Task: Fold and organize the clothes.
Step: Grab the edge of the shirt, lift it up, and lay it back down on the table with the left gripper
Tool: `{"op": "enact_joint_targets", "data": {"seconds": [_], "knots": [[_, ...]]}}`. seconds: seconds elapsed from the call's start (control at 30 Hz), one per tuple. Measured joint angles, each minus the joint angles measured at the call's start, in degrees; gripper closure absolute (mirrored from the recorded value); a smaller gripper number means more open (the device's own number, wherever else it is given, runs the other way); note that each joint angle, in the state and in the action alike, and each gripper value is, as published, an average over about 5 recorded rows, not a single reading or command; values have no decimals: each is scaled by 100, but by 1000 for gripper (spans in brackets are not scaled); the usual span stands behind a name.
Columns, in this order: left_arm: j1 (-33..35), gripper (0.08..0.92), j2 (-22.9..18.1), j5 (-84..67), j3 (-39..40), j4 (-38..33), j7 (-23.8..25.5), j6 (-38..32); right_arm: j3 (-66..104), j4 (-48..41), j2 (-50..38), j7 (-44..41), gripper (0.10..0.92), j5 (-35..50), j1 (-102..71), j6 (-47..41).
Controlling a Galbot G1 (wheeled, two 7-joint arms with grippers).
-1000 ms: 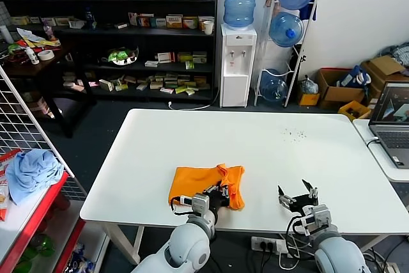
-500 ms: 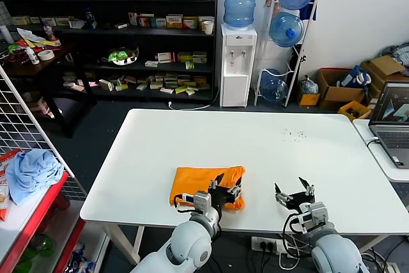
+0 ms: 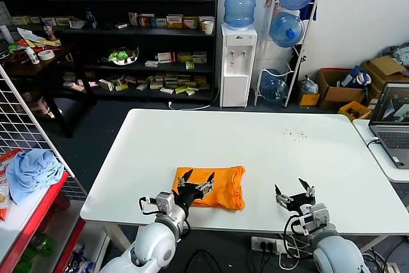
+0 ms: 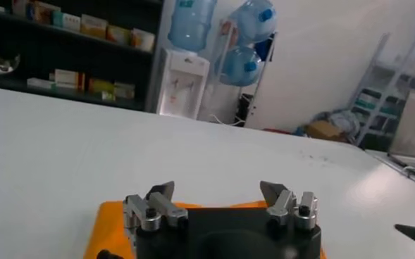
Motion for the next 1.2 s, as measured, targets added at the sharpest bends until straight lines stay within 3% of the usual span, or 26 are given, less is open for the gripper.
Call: {"op": "enact_joint_targets", "data": {"seconds": [0.27,0.73,1.2], "knots": [[43,177,310,-289,-502,331,286,436,35,18,-60,-12,203,51,-47,1],[-92,193,301,-393,-691,870,670,976,67,55,-71,-20,203,66,-117,20],[-51,579,346,-503,-760,913,745,1127,30,33,-62,-7,203,70,-39,-4]]}}
